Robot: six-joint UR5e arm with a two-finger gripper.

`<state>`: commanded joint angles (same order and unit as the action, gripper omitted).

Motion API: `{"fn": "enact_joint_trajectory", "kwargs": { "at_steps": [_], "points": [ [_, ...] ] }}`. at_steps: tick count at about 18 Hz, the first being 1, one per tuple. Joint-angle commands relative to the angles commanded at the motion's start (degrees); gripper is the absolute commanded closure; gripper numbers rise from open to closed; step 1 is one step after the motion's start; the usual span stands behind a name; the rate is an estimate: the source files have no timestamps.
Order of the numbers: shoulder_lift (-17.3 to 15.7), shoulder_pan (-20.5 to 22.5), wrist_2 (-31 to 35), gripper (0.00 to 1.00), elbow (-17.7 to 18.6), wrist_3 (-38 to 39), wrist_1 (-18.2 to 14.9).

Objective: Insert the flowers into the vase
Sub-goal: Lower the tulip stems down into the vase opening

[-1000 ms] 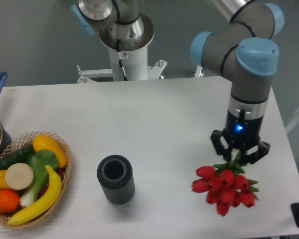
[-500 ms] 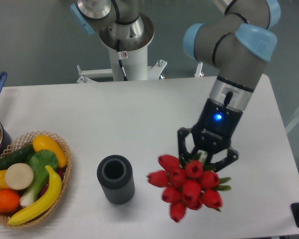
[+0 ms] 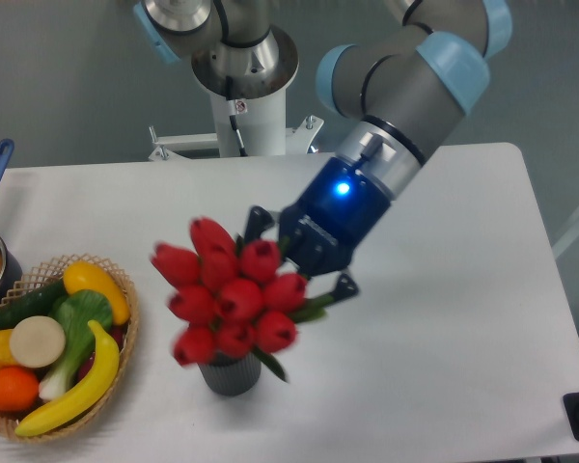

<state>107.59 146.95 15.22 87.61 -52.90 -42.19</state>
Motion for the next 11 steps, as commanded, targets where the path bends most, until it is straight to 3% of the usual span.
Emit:
{"fn": "enact_joint_trajectory", "kwargs": {
  "at_steps": [4,11],
  "points": [
    [-0.71,0.18,-5.2,1.0,4.66,-4.66,0.0],
    [0.08,0.53,-8.37,0.97,6.96,-7.39,0.0]
  ]
}}
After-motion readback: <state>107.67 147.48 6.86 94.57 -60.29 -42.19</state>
